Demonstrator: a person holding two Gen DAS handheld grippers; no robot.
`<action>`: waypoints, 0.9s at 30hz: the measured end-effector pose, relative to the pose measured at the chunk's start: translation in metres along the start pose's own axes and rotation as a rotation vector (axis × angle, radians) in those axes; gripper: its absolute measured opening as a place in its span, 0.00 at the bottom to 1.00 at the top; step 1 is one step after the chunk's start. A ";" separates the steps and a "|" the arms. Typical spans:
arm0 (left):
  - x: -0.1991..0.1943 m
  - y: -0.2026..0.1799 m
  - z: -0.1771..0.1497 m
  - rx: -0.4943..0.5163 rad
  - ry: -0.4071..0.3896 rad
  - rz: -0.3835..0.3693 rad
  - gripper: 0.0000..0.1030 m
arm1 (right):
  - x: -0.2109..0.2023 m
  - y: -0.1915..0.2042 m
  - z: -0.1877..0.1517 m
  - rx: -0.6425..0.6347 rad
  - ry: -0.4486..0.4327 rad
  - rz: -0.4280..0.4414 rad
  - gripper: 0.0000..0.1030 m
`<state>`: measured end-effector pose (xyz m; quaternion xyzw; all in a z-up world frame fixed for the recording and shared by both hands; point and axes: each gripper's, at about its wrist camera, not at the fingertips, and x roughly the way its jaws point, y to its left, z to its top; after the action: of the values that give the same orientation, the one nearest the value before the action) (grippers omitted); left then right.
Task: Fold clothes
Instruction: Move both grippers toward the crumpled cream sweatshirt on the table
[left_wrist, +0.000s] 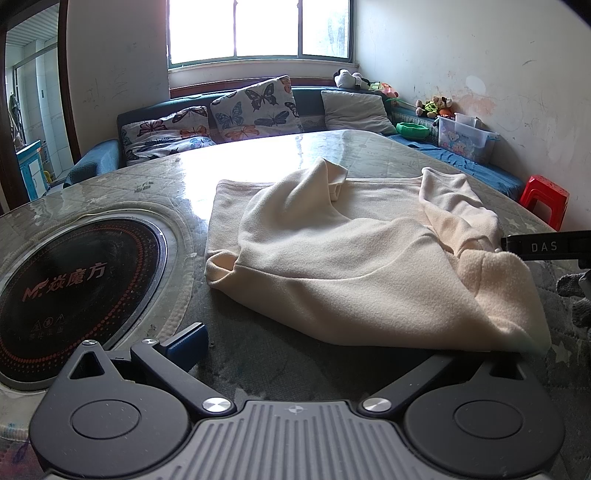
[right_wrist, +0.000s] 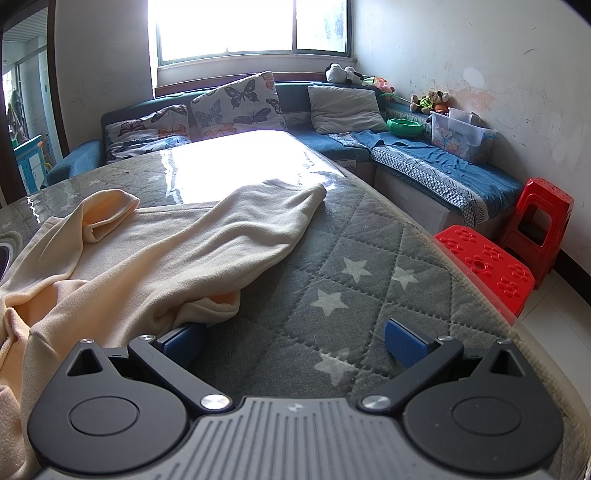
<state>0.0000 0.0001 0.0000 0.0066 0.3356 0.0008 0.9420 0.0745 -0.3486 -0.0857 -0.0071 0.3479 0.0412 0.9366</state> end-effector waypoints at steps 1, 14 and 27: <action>0.000 0.000 0.000 0.001 0.004 0.002 1.00 | 0.000 -0.001 0.000 0.000 0.000 0.000 1.00; -0.013 0.008 -0.003 -0.018 0.017 0.024 1.00 | -0.013 -0.002 -0.006 -0.027 0.003 0.013 1.00; -0.035 0.010 -0.011 -0.046 0.017 0.046 1.00 | -0.037 -0.002 -0.021 -0.044 -0.002 0.037 1.00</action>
<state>-0.0341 0.0100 0.0135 -0.0073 0.3432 0.0303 0.9387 0.0326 -0.3538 -0.0774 -0.0211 0.3460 0.0661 0.9356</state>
